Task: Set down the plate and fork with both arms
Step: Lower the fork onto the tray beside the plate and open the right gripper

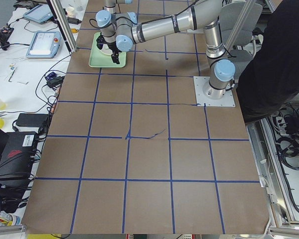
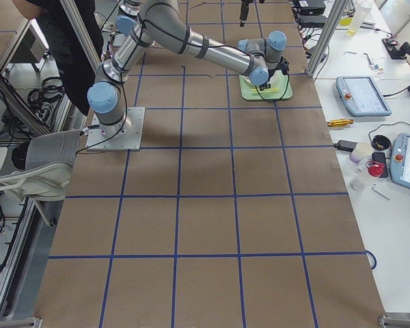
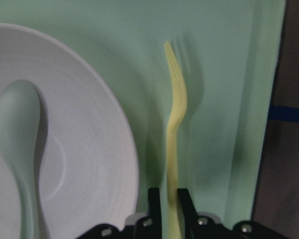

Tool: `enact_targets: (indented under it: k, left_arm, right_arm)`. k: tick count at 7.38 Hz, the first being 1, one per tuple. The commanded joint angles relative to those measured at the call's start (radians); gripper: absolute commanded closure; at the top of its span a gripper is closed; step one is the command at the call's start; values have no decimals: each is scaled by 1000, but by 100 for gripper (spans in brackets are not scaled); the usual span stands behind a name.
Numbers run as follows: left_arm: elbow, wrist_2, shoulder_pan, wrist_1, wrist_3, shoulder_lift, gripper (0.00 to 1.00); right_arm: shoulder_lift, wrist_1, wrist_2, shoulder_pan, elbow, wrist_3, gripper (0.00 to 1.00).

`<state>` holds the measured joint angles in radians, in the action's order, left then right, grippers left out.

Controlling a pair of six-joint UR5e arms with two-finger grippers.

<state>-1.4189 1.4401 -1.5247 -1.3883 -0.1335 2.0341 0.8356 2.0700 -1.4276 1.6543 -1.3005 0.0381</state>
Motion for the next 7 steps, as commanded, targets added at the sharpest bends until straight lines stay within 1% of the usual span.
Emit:
enact_targets:
  k: [1,2,3,4,5,6,7]
  left_arm:
    - [0,-1,0,0,0,-2,0]
    - [3,-1,-2,0,5,-5,0]
    - [2,3,-2,-1,11,-21,0]
    - [0,25,-6,-20,14,-53,0]
    - [0,107,-15,-47,24,-89,0]
    - [0,123,-22,-87,40,-127,0]
    - [3,123,-26,-169,110,-170,0]
  right_arm:
    - [34,-2,-10,-1,0,-12,0]
    - [80,-11,-17,-1,-5,-32,0]
    - [138,-101,-27,-1,-6,-53,0]
    - [210,-217,-86,-1,-8,-52,0]
    - [283,-325,-105,-1,-8,-50,0]
    - [356,-402,-109,-2,-11,-52,0]
    - [426,-504,-140,-4,-31,-50,0]
